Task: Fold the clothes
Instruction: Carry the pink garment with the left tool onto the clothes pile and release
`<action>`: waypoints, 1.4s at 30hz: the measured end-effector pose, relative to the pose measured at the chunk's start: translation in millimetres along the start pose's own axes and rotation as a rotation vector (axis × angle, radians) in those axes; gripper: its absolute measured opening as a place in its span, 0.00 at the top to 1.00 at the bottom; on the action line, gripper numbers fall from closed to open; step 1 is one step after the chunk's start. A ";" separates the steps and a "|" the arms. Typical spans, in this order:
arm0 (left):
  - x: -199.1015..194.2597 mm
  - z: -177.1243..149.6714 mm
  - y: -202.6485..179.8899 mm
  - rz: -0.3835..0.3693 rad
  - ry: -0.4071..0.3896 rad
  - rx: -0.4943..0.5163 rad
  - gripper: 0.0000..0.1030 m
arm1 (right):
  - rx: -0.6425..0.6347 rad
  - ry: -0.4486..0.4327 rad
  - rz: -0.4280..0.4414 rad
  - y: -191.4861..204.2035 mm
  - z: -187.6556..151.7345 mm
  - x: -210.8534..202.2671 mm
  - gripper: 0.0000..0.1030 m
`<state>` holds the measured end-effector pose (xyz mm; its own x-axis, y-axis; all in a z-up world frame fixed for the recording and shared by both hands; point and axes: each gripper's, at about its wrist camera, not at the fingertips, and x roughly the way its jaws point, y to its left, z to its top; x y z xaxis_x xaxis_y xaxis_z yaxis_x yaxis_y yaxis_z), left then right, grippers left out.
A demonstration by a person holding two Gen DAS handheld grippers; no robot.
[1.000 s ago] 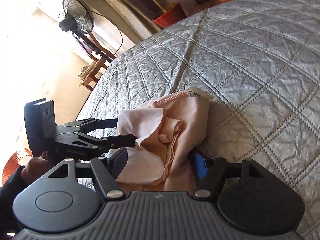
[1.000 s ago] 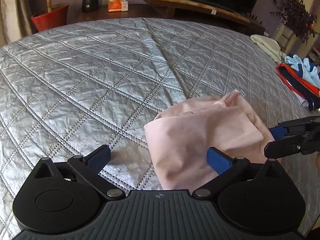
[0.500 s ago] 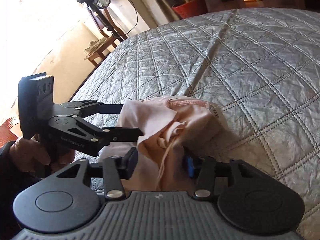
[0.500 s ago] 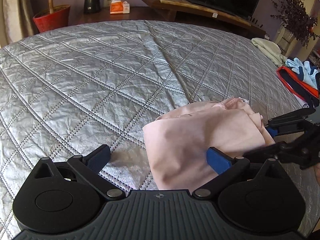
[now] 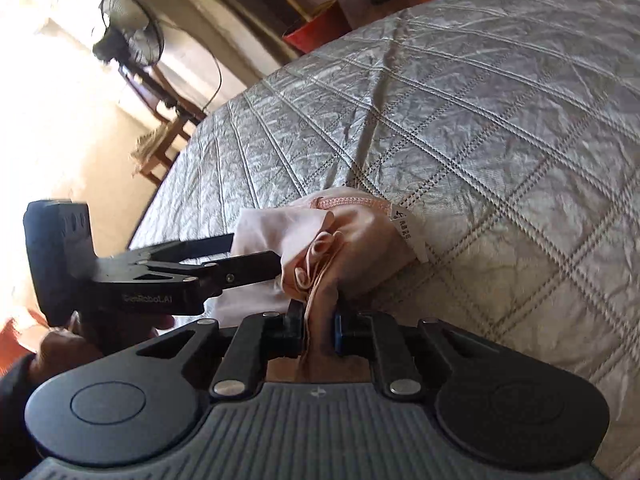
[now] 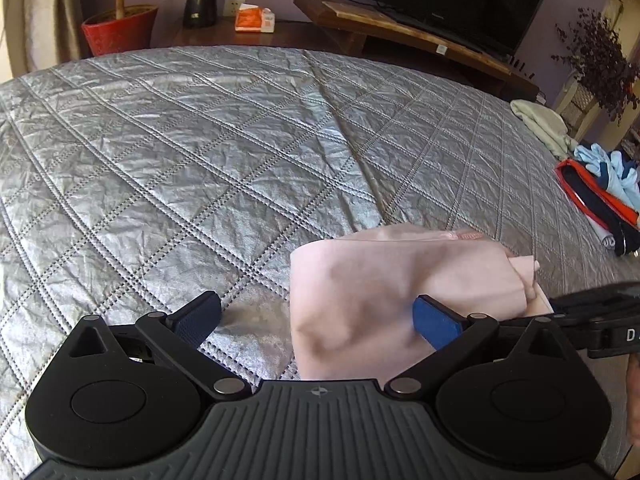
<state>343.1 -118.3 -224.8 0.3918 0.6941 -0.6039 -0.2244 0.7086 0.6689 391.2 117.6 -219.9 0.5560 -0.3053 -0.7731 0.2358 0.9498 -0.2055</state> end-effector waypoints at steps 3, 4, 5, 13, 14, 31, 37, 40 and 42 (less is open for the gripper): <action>-19.5 -14.3 -8.6 0.019 -0.079 0.115 0.89 | -0.027 -0.066 0.055 -0.2 -1.0 -17.7 0.01; -26.6 -18.0 -9.9 0.020 -0.102 0.138 0.89 | -0.048 -0.084 0.056 0.7 -1.7 -23.4 0.01; -33.6 -21.6 -11.1 0.020 -0.124 0.159 0.89 | -0.071 -0.094 0.049 1.5 -2.6 -28.4 0.01; -119.4 -26.1 -24.4 0.013 -0.357 0.269 0.89 | -0.126 -0.119 0.020 -15.1 -13.1 -58.2 0.01; -127.7 -27.9 -28.9 0.010 -0.380 0.284 0.89 | -0.118 -0.119 0.016 -21.2 -11.6 -56.6 0.01; -320.7 61.2 -113.8 0.019 -0.912 0.360 0.89 | 0.018 -0.117 -0.049 -124.6 14.7 -29.7 0.01; -294.1 65.6 -235.0 -0.273 -0.830 0.684 0.87 | 0.048 -0.100 -0.052 -149.9 15.8 -14.8 0.01; -264.3 67.2 -245.6 -0.570 -0.684 0.558 0.84 | 0.060 -0.090 -0.049 -154.5 13.9 -10.1 0.01; -259.1 66.9 -233.0 -0.657 -0.701 0.480 0.77 | 0.065 -0.090 -0.049 -155.9 14.5 -8.1 0.01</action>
<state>353.6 -471.7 -195.2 0.7670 -0.1402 -0.6262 0.5307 0.6872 0.4961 361.5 -29.0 -172.9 0.6113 -0.3585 -0.7055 0.3138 0.9283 -0.1998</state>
